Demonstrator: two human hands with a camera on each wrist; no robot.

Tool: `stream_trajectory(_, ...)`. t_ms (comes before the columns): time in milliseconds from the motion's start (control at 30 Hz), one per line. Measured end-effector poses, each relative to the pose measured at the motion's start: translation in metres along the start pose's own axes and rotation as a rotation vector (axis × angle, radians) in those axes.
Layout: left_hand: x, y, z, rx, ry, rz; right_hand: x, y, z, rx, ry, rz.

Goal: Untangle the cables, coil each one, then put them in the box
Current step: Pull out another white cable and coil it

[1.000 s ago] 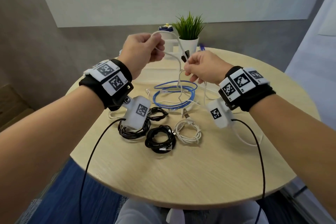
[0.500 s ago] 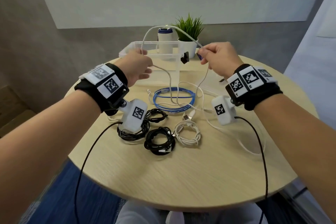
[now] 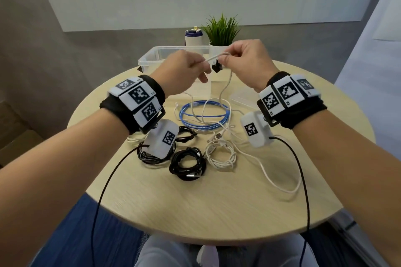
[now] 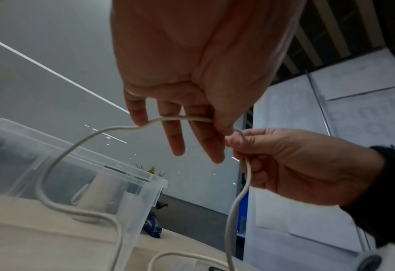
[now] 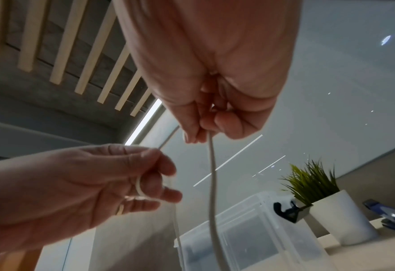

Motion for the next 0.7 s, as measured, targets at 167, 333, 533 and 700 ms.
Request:
stream_trajectory(167, 0.029, -0.003, -0.016, -0.034, -0.457, -0.188, -0.032, -0.010, -0.025, -0.081, -0.104, 0.177)
stream_trajectory(333, 0.057, -0.004, -0.015, 0.009, -0.704, -0.324, -0.047, -0.016, -0.047, -0.098, -0.245, 0.293)
stream_trajectory(533, 0.086, -0.006, 0.012, 0.123, -0.816, -0.469, -0.037, -0.017, -0.075, -0.200, -0.291, 0.325)
stream_trajectory(700, 0.069, -0.015, 0.062, 0.431, -0.477, -0.308, -0.006, -0.007, -0.075, -0.326, 0.245, 0.065)
Point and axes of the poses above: each hand's wrist, its own y-axis towards the middle knuckle, its own x-axis out of the back of the hand, z = x × y, the point moved 10 cm from there along y, towards the middle knuckle, and after that the axes turned 13 degrees about -y, right-handed, at the moved point
